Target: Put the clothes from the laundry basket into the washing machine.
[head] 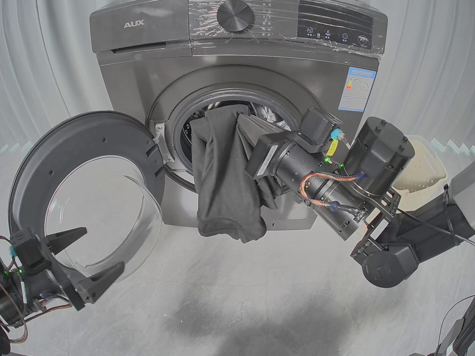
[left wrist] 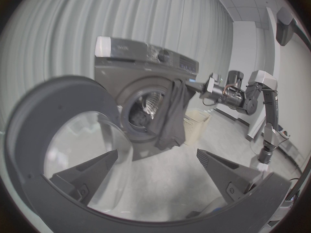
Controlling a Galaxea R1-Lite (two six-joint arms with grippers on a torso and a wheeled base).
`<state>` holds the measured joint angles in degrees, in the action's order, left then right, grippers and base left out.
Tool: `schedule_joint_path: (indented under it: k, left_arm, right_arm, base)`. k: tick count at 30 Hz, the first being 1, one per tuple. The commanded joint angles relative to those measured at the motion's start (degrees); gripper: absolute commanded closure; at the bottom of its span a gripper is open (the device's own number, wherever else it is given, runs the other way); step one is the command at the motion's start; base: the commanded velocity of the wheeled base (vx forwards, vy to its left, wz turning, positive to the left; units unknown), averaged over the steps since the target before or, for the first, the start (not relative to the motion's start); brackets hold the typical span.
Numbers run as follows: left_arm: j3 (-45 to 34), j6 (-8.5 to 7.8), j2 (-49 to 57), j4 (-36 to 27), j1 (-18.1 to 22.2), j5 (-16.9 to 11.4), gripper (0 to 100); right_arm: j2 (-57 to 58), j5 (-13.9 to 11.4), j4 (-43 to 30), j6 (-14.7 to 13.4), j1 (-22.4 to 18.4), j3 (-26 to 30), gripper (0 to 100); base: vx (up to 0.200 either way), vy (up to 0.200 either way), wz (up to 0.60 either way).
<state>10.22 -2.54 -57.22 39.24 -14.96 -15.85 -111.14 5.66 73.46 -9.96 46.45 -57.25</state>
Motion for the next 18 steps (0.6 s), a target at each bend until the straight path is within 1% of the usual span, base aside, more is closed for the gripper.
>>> schedule_joint_path:
  k: [1,6,8,10,14,15,18]
  left_arm:
    - [1.1,2.01,-19.0,7.6,-8.2,-0.8,0]
    - [3.1,2.36,-27.5,14.2,-9.5,-0.5,0]
    - [4.0,2.36,-30.2,15.3,-9.6,-0.5,0]
    - [4.5,2.71,-31.7,15.9,-9.9,-0.6,0]
    - [6.5,5.88,-34.6,16.2,-13.0,-0.6,0]
    - [7.1,6.40,-35.4,16.2,-13.8,-0.5,0]
    - [8.6,6.67,-38.0,16.6,-14.8,-0.1,0]
  right_arm:
    - [-3.6,0.0,-0.8,-0.2,-0.3,-5.4,100]
    - [-4.6,0.1,-0.8,-0.2,-0.9,-6.5,100]
    - [-4.9,0.4,-0.7,-0.2,-1.0,-6.5,100]
    - [-5.3,0.5,-0.5,-0.2,-1.2,-6.6,100]
    - [-5.8,0.6,-0.2,-0.2,-1.4,-6.8,100]
    - [-6.0,0.6,-0.1,-0.2,-1.4,-7.0,100]
    - [-6.2,0.7,0.0,-0.2,-1.4,-7.2,100]
  base:
    - [0.000,0.000,0.00]
    - [0.000,0.000,0.00]
    - [0.000,0.000,0.00]
    - [0.000,0.000,0.00]
    - [0.000,0.000,0.00]
    - [0.000,0.000,0.00]
    - [0.000,0.000,0.00]
